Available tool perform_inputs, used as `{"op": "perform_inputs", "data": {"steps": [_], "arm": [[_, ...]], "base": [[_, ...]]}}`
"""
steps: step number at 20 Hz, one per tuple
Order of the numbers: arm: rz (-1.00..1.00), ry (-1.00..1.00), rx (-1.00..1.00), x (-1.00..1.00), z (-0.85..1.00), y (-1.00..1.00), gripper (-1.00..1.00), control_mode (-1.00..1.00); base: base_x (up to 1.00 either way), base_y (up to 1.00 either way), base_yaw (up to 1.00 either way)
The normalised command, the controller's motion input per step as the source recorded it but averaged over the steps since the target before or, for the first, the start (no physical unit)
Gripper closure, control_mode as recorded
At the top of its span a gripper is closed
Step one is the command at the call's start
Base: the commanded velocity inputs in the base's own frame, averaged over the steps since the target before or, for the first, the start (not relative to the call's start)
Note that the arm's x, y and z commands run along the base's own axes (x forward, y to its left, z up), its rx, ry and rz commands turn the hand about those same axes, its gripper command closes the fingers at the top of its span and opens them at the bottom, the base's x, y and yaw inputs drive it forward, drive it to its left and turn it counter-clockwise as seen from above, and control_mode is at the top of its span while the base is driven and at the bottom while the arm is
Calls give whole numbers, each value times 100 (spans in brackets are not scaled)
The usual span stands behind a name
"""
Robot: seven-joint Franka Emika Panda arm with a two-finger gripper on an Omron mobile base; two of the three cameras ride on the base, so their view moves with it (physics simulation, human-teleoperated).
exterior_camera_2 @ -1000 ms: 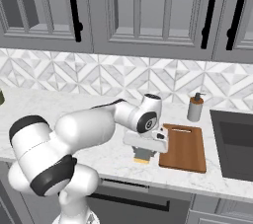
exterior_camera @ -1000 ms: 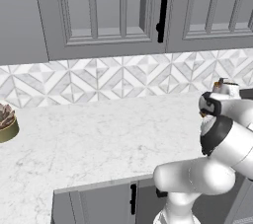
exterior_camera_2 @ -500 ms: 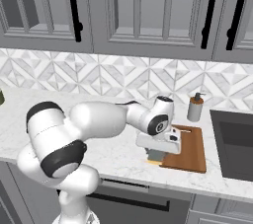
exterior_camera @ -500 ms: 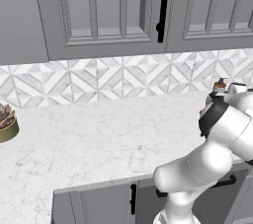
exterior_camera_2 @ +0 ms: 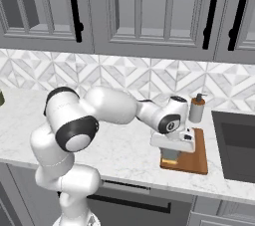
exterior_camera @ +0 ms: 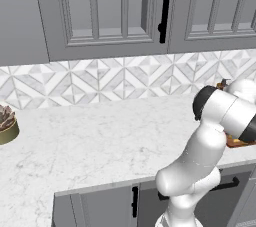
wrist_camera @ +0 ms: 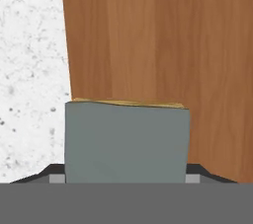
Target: Pick up the sponge from the counter and clean the cutting board by briefly scrubbing or pressing down on the cutting board. Once finished, release the sponge.
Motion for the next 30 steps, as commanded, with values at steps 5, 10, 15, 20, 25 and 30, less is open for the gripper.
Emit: {"op": "perform_inputs", "data": {"steps": [5, 10, 15, 20, 25, 30], "arm": [[0, -1, 0, 16, -23, -24, 100, -100], [0, -6, 0, 2, -30, 0, 100, -100], [0, -5, 0, 9, -27, 0, 100, -100], [0, -6, 0, 11, -29, 0, 100, -100], [0, -1, 0, 23, -2, 0, 100, -100], [0, -7, -2, 13, -2, 17, 100, -100]], "base": [[0, 0, 0], [0, 0, 0], [0, 0, 0], [0, 0, 0], [0, 0, 0], [0, 0, 0]]}}
